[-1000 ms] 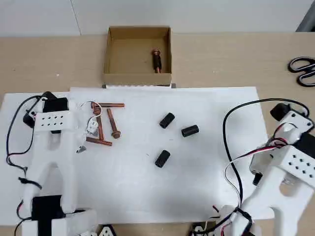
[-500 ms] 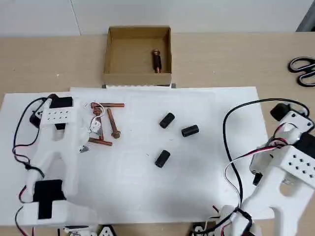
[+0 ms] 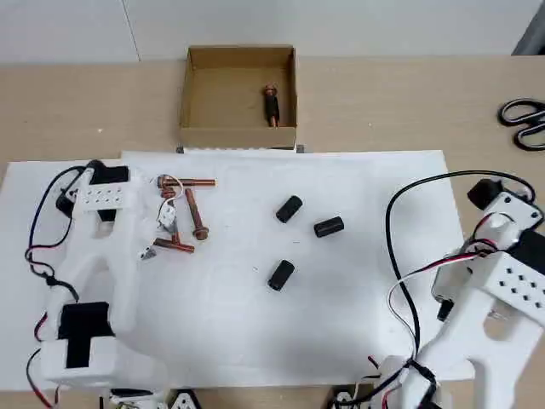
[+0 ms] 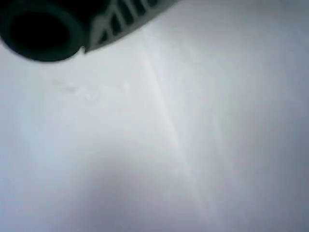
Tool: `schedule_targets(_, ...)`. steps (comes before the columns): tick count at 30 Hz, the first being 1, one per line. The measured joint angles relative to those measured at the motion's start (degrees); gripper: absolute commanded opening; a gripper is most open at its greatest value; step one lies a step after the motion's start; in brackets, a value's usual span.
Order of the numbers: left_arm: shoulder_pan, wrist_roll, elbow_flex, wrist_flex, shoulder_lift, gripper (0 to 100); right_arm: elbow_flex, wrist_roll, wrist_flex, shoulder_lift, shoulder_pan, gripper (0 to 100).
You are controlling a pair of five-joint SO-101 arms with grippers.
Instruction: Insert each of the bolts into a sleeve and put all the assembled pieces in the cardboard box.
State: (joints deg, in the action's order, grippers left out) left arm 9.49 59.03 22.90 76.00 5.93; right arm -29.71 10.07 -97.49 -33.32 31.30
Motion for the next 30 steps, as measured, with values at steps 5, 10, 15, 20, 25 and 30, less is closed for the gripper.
schedule_targets(5,1.76,-0.18,-0.70,-1.41,1.05,10,0.00,0.00,0.00,0.00,0.00,0.4)
schedule_targets(10,2.90,-0.18,-0.70,-1.58,1.23,10,0.00,0.00,0.00,0.00,0.00,0.4)
schedule_targets(15,2.99,-0.18,-1.23,-1.58,2.46,9,0.00,0.00,0.00,0.00,0.00,0.4)
schedule_targets(20,2.90,0.00,-1.85,-2.99,3.78,1,0.00,0.00,0.00,0.00,0.00,0.4)
schedule_targets(25,2.81,0.09,-2.99,-2.90,4.22,1,0.00,0.00,0.00,0.00,0.00,0.3)
schedule_targets(30,3.08,-0.09,-7.30,0.18,4.48,1,0.35,0.00,0.00,0.00,0.00,0.3)
